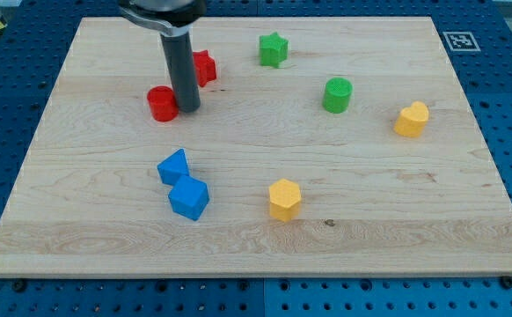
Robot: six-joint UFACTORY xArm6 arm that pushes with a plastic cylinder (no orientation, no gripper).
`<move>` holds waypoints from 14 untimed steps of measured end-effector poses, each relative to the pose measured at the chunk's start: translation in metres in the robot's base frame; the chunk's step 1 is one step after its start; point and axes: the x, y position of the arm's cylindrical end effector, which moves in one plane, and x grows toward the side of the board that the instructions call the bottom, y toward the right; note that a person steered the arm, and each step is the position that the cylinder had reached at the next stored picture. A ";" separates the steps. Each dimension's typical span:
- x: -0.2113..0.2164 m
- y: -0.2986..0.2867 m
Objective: Keep red star above red circle
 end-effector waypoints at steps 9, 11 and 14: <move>-0.032 -0.076; -0.074 -0.059; -0.101 0.029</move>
